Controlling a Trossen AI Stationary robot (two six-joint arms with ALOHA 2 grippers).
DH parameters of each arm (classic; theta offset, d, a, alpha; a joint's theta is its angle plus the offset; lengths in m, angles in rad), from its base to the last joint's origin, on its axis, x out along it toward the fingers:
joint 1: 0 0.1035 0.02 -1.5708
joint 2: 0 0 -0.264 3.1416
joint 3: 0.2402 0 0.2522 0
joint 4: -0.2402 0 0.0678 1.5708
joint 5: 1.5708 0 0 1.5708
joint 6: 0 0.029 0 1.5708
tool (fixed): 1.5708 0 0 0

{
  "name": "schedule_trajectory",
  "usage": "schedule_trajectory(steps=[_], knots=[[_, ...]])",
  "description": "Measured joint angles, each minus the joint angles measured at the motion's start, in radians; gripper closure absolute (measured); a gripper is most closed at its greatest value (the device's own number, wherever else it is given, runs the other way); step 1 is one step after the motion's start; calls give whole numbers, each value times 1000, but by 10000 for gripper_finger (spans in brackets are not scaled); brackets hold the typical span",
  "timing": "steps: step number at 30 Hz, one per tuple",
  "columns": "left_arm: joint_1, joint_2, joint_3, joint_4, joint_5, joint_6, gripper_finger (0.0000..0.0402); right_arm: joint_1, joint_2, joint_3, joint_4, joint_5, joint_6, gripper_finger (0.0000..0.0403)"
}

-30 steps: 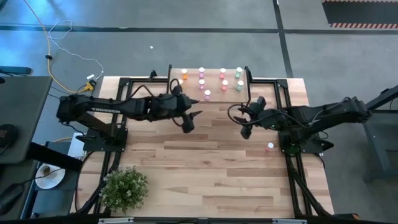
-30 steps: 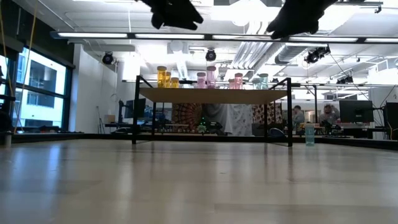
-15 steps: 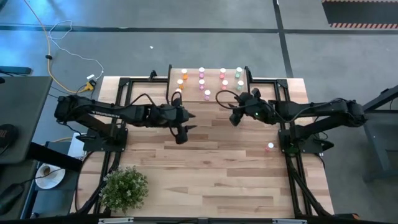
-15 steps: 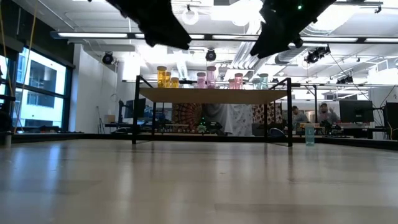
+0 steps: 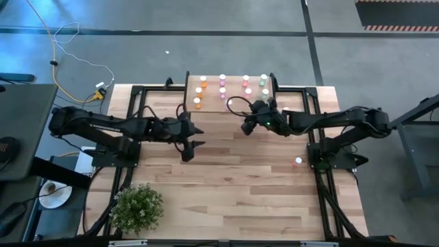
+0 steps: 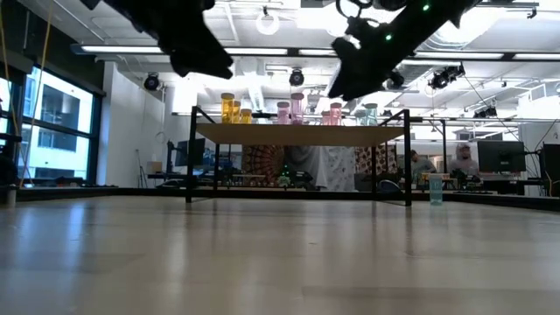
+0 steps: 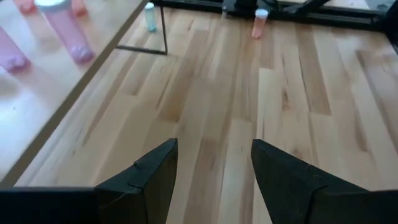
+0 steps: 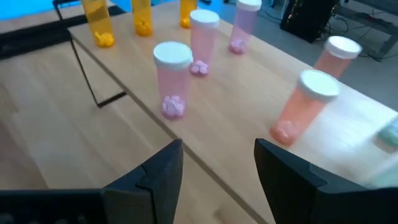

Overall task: Pick and place medicine bottles onto shelf by color
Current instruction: Put the purple pill bottle on the shelf aligned with the other purple pill bottles

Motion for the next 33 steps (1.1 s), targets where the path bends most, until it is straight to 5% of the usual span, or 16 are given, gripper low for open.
schedule_trajectory(steps=[16,33], knots=[[0,-125,-24,-184,8,138,206,-39,179,0,269,98,46,213],[0,-186,-24,-217,23,185,206,-41,232,0,329,128,141,213]])
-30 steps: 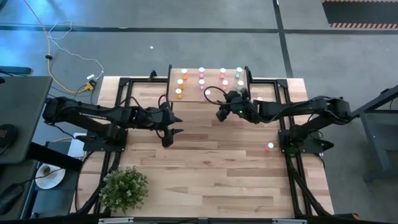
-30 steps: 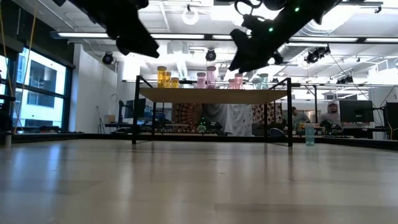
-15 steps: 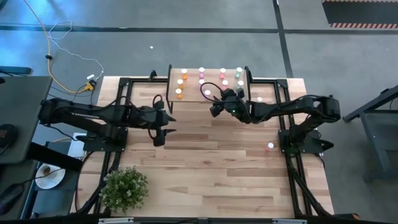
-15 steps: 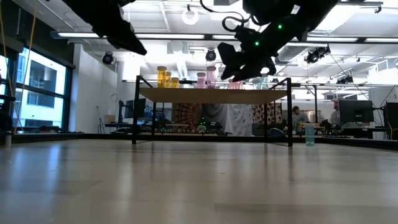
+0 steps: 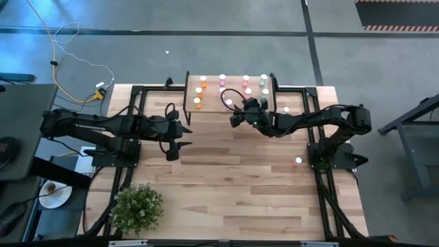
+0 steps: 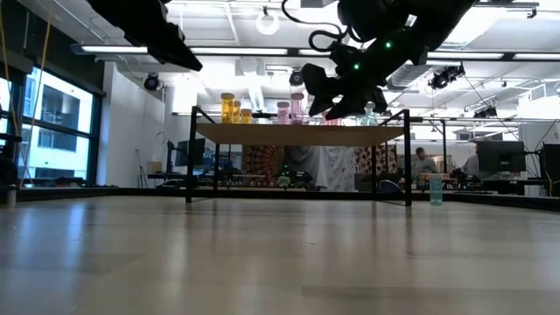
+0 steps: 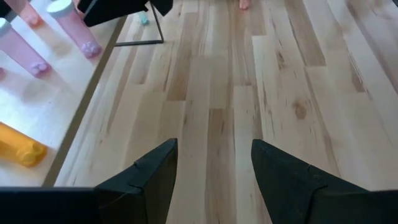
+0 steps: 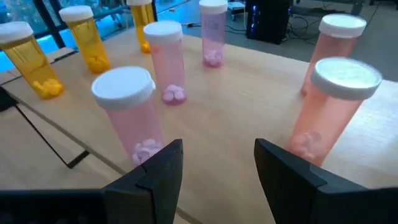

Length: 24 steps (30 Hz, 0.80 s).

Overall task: Pick and place medicine bottles onto shelf by color
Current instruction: Put the purple pill bottle on the shelf aligned with the other purple pill bottles

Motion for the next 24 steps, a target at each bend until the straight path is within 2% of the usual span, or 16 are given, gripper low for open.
schedule_trajectory(steps=[20,24], knots=[[0,0,0,10,2,4,206,0,14,0,9,21,107,213],[0,0,0,10,1,18,206,-5,41,1,57,27,108,213]])
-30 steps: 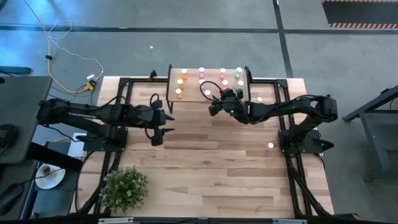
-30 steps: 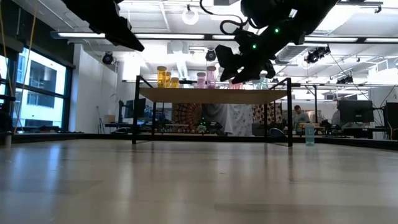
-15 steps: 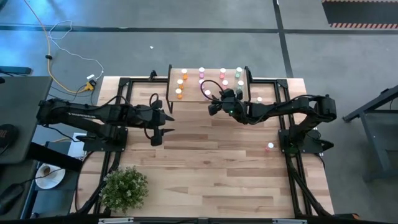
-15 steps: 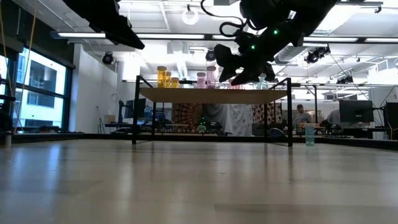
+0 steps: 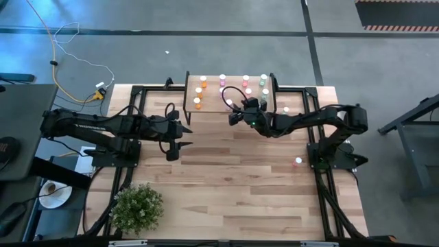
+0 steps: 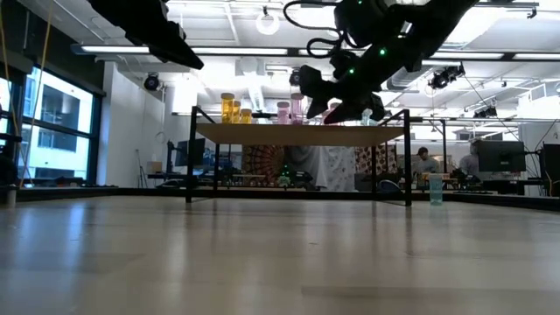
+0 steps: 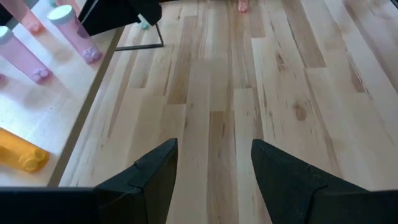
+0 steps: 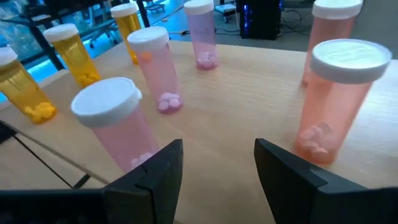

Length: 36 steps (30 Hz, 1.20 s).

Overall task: Pick and place medicine bottles onto shelf by color
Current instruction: Put the purple pill bottle on the shelf aligned with the other purple pill bottles

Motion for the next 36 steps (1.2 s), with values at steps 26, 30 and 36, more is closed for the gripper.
schedule_trajectory(steps=[26,30,36], knots=[[0,0,0,0,0,10,206,16,-12,1,-7,46,33,213],[0,0,0,-1,1,8,206,35,-20,1,-31,4,49,213],[0,0,0,-1,1,8,206,33,-22,1,-22,-27,50,213]])
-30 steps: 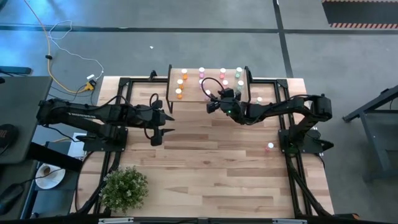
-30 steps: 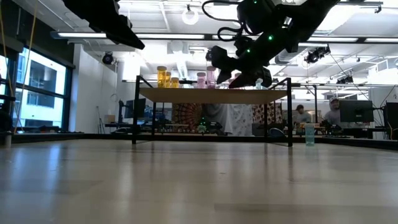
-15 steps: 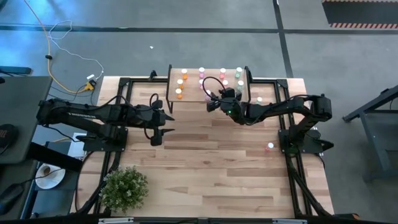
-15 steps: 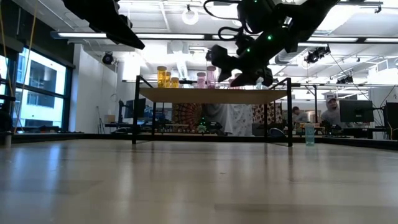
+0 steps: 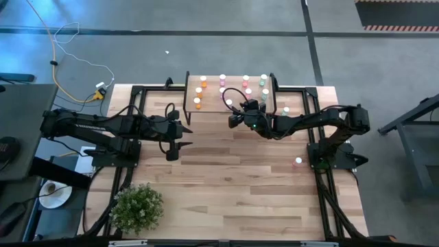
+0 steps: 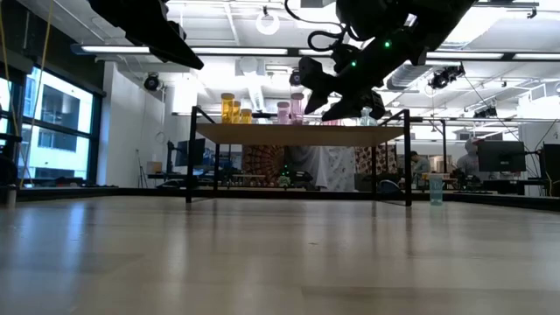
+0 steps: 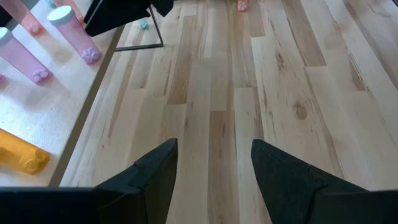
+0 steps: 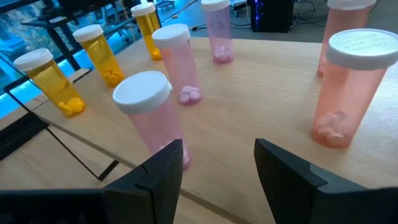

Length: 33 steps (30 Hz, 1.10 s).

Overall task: Pick and place medicine bottles onto shelf by color
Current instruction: Put the purple pill bottle on the shelf aligned with the other purple pill bottles

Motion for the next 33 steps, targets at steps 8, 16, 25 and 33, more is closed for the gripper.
schedule_trajectory(steps=[8,16,25,33], knots=[[0,0,0,0,0,7,206,-3,0,0,16,-61,11,213],[0,0,0,0,0,18,206,-5,0,0,16,-77,26,213],[0,0,0,0,0,18,206,-37,0,0,65,-102,-1,213],[0,0,0,0,0,18,206,-55,0,0,59,-115,-2,213]])
